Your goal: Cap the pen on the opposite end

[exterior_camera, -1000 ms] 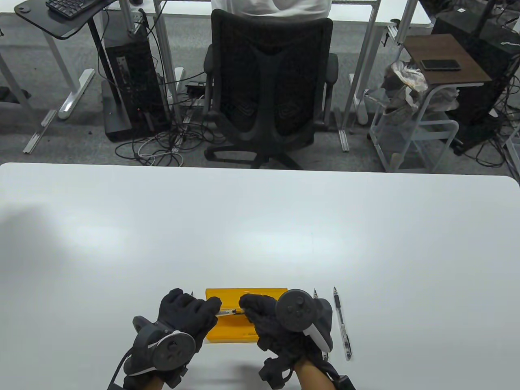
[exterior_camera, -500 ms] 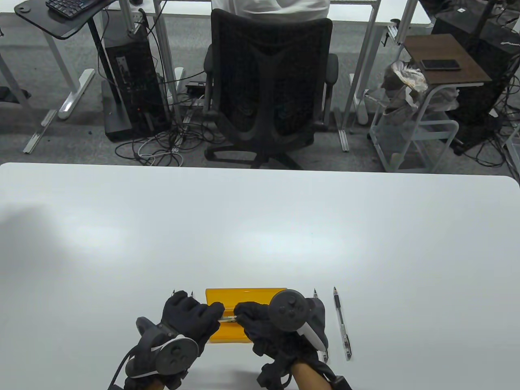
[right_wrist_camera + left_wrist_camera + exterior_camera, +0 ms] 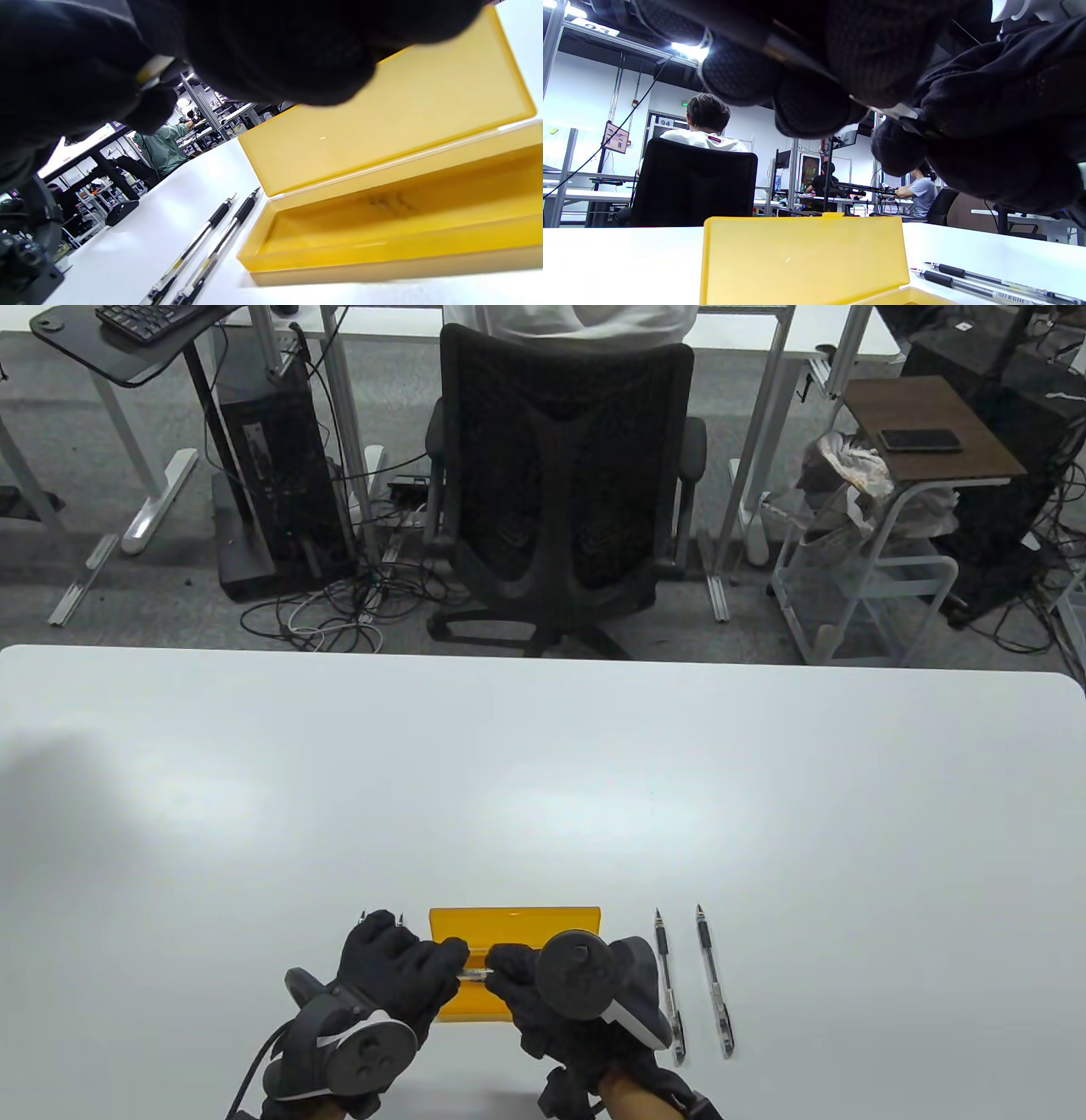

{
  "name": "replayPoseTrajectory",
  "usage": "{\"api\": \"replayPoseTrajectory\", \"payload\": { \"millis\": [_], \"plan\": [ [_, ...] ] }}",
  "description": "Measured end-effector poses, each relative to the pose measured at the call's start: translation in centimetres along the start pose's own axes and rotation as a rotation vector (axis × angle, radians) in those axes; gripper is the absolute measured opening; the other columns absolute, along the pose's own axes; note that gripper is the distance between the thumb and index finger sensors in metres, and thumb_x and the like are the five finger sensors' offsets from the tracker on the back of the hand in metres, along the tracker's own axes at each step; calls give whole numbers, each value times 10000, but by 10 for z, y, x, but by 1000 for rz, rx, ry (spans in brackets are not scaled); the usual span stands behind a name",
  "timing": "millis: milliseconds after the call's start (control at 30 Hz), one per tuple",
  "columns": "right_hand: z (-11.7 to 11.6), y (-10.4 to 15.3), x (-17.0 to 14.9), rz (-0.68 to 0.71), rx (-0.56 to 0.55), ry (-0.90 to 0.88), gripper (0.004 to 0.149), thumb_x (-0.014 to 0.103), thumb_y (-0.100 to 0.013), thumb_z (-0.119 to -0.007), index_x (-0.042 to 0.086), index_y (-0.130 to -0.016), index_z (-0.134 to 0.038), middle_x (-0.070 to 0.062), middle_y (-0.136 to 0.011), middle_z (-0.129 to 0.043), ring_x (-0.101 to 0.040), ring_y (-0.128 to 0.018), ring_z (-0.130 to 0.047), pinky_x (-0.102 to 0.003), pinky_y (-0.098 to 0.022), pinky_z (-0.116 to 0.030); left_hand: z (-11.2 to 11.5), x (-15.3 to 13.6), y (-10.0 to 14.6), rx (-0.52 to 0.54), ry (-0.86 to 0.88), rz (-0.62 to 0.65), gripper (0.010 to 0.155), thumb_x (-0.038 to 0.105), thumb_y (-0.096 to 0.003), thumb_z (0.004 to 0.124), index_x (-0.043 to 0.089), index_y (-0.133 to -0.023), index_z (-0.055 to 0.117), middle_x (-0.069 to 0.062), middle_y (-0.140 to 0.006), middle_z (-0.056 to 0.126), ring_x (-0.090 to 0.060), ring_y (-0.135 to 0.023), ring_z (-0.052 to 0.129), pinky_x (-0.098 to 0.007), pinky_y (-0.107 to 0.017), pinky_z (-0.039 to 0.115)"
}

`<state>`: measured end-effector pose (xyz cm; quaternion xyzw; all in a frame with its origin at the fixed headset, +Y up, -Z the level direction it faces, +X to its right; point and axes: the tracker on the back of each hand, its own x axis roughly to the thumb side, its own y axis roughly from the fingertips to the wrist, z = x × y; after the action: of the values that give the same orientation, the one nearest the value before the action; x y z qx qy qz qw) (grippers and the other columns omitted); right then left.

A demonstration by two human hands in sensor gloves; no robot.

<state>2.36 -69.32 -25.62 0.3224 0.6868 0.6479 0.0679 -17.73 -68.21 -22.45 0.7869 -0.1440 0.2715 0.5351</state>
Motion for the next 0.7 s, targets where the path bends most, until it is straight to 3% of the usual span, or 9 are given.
{"api": "replayPoseTrajectory", "payload": {
  "millis": [233,467,600,700],
  "plan": [
    [-4,-1,0,-10,71,108,474,430,-414,-749,175,-771,-930,-46,-512,-1027,-191,-310,-1019,-368,-262,-866,3,4,-2,-12,5,15,463,262,-449,910,121,-889,882,-113,-762,1035,-342,-692,900,-709,-698,482],
    [-1,-1,5,6,101,111,431,449,-385,-814,253,-747,-946,-27,-715,-949,-240,-570,-946,-425,-424,-822,3,1,1,-7,61,10,505,286,-433,939,138,-910,861,-80,-790,1025,-323,-734,894,-711,-705,479],
    [1,-4,5,25,179,37,449,389,-371,-880,212,-781,-926,-41,-649,-967,-208,-478,-949,-402,-383,-838,6,1,0,-23,75,9,523,307,-429,942,156,-921,852,-66,-814,1017,-313,-774,890,-713,-712,474],
    [2,-7,3,-22,200,32,455,362,-394,-873,124,-778,-928,-91,-598,-966,-172,-364,-945,-373,-309,-838,4,-6,0,-5,27,-51,608,360,-473,891,147,-1022,737,-115,-953,894,-373,-886,770,-728,-707,437]
  ]
}}
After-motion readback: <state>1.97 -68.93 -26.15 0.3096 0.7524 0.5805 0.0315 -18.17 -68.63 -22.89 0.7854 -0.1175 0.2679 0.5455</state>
